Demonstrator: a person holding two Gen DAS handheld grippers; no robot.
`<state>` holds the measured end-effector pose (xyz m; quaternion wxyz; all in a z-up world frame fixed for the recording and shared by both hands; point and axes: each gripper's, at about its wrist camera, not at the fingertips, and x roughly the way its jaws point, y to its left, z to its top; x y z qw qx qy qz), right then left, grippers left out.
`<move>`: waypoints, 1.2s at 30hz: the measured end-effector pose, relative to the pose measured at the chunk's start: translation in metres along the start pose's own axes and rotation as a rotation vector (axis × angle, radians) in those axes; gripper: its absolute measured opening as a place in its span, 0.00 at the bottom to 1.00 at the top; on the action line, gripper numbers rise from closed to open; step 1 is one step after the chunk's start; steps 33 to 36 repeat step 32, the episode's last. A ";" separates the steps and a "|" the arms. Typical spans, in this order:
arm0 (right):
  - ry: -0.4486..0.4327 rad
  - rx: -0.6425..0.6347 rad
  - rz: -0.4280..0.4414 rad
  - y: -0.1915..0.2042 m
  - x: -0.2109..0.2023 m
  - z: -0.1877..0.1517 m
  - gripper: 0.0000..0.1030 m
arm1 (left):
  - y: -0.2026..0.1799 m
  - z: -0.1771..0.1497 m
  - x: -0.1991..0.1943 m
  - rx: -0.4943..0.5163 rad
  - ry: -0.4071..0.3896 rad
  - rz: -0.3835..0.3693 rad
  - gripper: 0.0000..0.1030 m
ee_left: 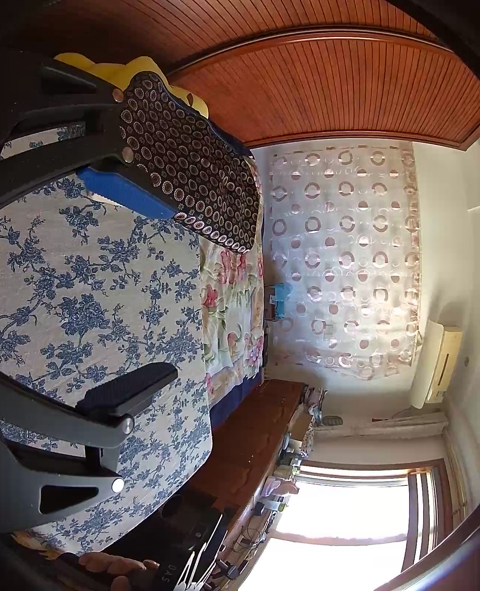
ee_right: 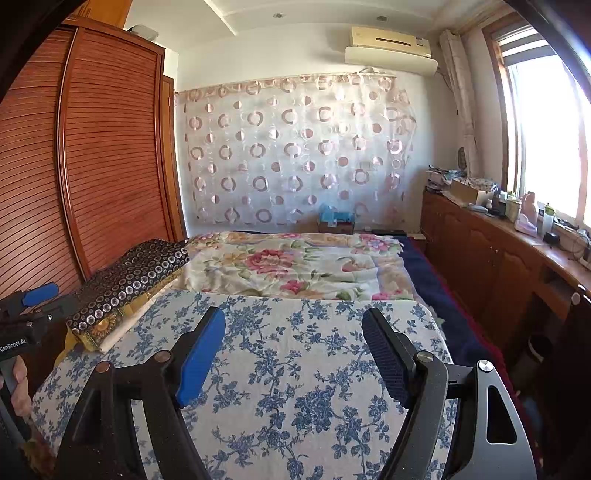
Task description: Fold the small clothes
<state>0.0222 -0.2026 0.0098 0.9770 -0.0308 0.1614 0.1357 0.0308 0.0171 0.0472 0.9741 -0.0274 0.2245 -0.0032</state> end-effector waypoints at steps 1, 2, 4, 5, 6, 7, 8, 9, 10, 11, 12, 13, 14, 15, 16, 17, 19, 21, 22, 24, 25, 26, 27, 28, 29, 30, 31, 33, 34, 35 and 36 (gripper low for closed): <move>0.000 0.001 0.002 0.000 0.000 0.000 0.76 | 0.000 0.001 0.000 0.000 -0.001 -0.001 0.79; 0.000 0.001 0.003 0.000 0.000 0.000 0.76 | 0.000 0.001 0.000 0.001 -0.002 -0.001 0.79; -0.002 0.001 0.001 0.000 0.000 -0.001 0.76 | -0.001 0.001 0.000 0.002 -0.005 0.001 0.79; -0.001 0.001 0.001 0.000 0.001 0.000 0.76 | -0.001 0.001 -0.001 0.002 -0.006 0.001 0.79; 0.000 0.002 0.002 -0.001 0.001 0.000 0.76 | -0.001 0.001 -0.001 0.002 -0.006 0.002 0.79; -0.002 0.002 0.002 -0.001 0.000 0.000 0.76 | -0.001 0.001 -0.001 0.002 -0.006 0.001 0.79; -0.002 0.002 0.002 -0.001 0.000 0.000 0.76 | -0.001 0.001 -0.001 0.002 -0.007 0.002 0.79; -0.002 0.002 0.002 -0.001 0.000 -0.001 0.76 | -0.001 0.001 -0.001 0.003 -0.007 0.002 0.79; -0.003 0.002 0.002 -0.001 0.000 -0.001 0.76 | -0.001 0.001 -0.001 0.003 -0.007 0.003 0.79; -0.003 0.002 0.002 -0.001 0.000 -0.001 0.76 | -0.001 0.002 -0.001 0.004 -0.006 0.003 0.79; -0.004 0.001 0.000 -0.001 0.000 -0.001 0.76 | -0.001 0.001 -0.001 0.004 -0.007 0.003 0.79; -0.005 0.001 0.000 -0.001 0.000 -0.001 0.76 | -0.001 0.002 -0.001 0.005 -0.006 0.004 0.79; -0.005 0.001 0.000 -0.001 0.000 -0.001 0.76 | -0.001 0.001 -0.001 0.004 -0.007 0.003 0.79; -0.005 0.002 0.000 -0.001 0.000 -0.001 0.76 | -0.001 0.001 -0.001 0.003 -0.007 0.002 0.79; -0.005 0.001 0.001 -0.001 0.000 -0.001 0.76 | -0.001 0.002 -0.002 0.003 -0.007 0.002 0.79; -0.005 0.001 -0.001 -0.001 0.000 -0.001 0.76 | -0.001 0.002 -0.001 0.004 -0.007 0.002 0.79; -0.006 -0.001 0.000 -0.002 0.000 -0.002 0.76 | -0.001 0.002 -0.001 0.004 -0.006 0.002 0.79; -0.006 -0.001 0.001 -0.002 0.000 -0.002 0.76 | -0.002 0.001 -0.001 0.003 -0.007 0.003 0.79; -0.005 -0.003 -0.001 -0.001 0.000 -0.002 0.76 | -0.002 0.002 -0.001 0.003 -0.008 0.002 0.79; -0.006 -0.004 0.000 -0.002 0.000 -0.002 0.76 | -0.002 0.001 -0.001 0.003 -0.008 0.002 0.79; -0.006 -0.004 0.000 -0.002 0.000 -0.002 0.76 | -0.002 0.002 -0.002 0.004 -0.009 0.002 0.79; -0.005 -0.004 0.001 -0.002 0.000 -0.002 0.76 | -0.002 0.002 -0.002 0.004 -0.009 0.003 0.79; -0.005 -0.004 0.001 -0.002 0.000 -0.001 0.76 | -0.002 0.001 -0.002 0.003 -0.009 0.002 0.79; -0.006 -0.004 0.001 -0.002 0.000 -0.002 0.76 | -0.002 0.001 -0.002 0.003 -0.008 0.001 0.79; -0.005 -0.004 0.001 -0.002 0.000 -0.002 0.76 | -0.002 0.002 -0.002 0.004 -0.008 0.002 0.78; -0.005 -0.004 0.001 -0.002 0.000 -0.001 0.76 | -0.002 0.001 -0.002 0.004 -0.008 0.002 0.79; -0.005 -0.004 0.001 -0.002 -0.001 -0.002 0.76 | -0.002 0.001 -0.002 0.004 -0.008 0.002 0.79; -0.005 -0.004 0.001 -0.002 -0.001 -0.001 0.76 | -0.002 0.002 -0.002 0.004 -0.007 -0.001 0.79; -0.005 -0.004 0.001 -0.002 -0.001 -0.001 0.76 | -0.002 0.002 -0.002 0.004 -0.007 -0.001 0.79; -0.005 -0.004 0.001 -0.002 -0.001 -0.001 0.76 | -0.002 0.002 -0.002 0.004 -0.007 -0.001 0.79; -0.005 -0.004 0.001 -0.002 -0.001 -0.001 0.76 | -0.002 0.002 -0.002 0.004 -0.007 -0.001 0.79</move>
